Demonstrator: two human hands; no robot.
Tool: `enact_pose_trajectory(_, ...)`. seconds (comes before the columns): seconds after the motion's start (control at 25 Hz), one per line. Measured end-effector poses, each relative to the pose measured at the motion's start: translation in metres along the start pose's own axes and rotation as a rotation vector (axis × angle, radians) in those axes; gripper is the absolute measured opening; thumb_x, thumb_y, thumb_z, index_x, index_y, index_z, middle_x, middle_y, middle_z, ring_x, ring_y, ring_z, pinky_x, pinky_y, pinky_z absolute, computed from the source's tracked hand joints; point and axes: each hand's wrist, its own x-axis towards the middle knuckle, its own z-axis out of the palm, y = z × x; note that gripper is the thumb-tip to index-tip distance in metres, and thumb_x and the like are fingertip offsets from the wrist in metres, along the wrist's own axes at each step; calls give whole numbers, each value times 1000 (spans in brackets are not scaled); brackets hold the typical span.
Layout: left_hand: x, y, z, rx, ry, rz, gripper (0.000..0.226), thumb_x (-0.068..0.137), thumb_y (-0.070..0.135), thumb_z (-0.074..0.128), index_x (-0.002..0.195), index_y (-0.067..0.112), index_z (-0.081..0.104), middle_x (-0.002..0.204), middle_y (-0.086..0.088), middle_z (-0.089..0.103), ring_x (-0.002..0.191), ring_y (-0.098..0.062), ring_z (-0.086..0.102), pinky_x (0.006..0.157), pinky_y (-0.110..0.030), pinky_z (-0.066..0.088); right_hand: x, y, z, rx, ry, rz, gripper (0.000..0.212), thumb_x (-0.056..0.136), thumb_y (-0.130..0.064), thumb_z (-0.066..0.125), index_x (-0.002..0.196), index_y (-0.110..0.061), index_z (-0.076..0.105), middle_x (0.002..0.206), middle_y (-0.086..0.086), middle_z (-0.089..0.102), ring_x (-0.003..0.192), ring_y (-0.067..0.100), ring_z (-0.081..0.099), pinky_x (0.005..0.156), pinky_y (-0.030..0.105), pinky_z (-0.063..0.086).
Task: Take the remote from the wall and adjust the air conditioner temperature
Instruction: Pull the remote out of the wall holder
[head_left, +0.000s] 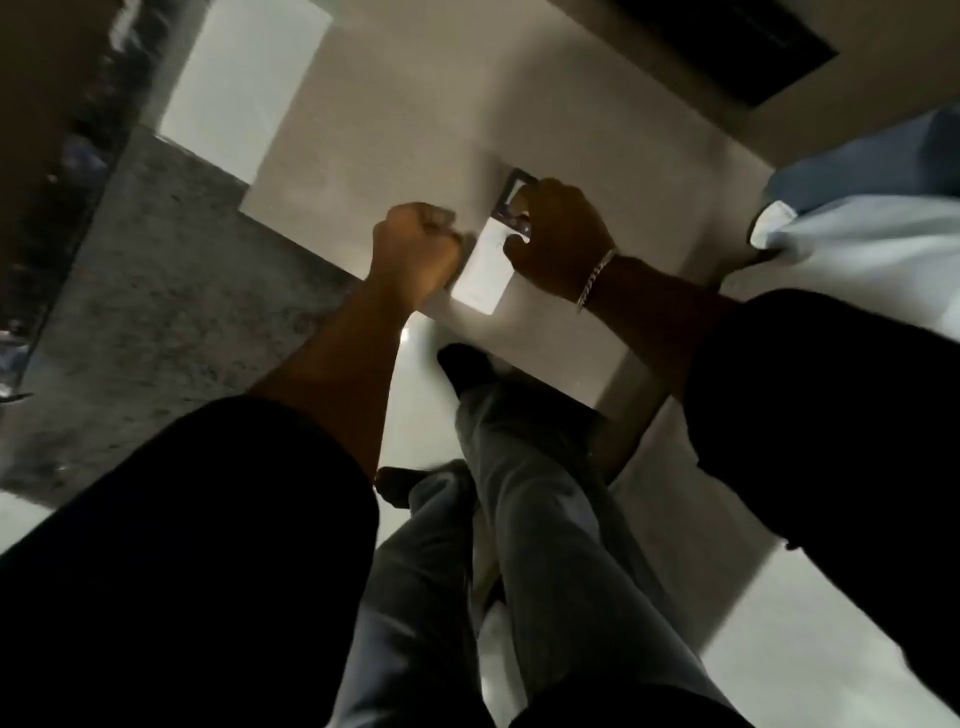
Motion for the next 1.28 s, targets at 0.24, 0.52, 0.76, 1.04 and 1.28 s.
enact_pose_trajectory(0.24,22,7,49,79,-7,-42,19,84,12,62,100,6,71,101,-8,71,96,-20,63,82,-16,39,1,14,52,284,159,324,37,85,-14,58,117,2,48,114,23,62,104,38,59,84,37,46)
enact_pose_trajectory(0.52,24,-1,19,-187,58,-227,22,84,7,66,105,8,71,115,-11,71,107,-27,66,94,-35,54,4,-16,51,429,196,271,44,82,-9,65,123,-3,52,119,19,65,108,34,61,92,44,51)
enact_pose_trajectory(0.76,-20,10,-101,-411,192,-193,5,87,5,63,87,8,67,118,-12,70,97,-26,68,76,-30,57,4,-121,-7,473,183,-25,35,82,-23,69,110,-4,60,111,16,69,99,30,64,84,39,53)
enact_pose_trajectory(1.04,-142,46,-304,-580,562,5,20,86,3,62,104,4,72,103,-11,73,87,-22,70,79,-32,60,-39,-331,-116,736,139,-343,28,77,-25,77,89,-14,54,75,-8,64,61,5,59,49,11,46)
enact_pose_trajectory(1.28,-288,68,-472,-650,888,226,19,85,3,65,103,2,70,107,-15,72,91,-23,70,80,-39,60,-130,-512,-214,809,28,-741,25,75,-19,79,90,-11,60,81,8,72,74,16,71,65,35,61)
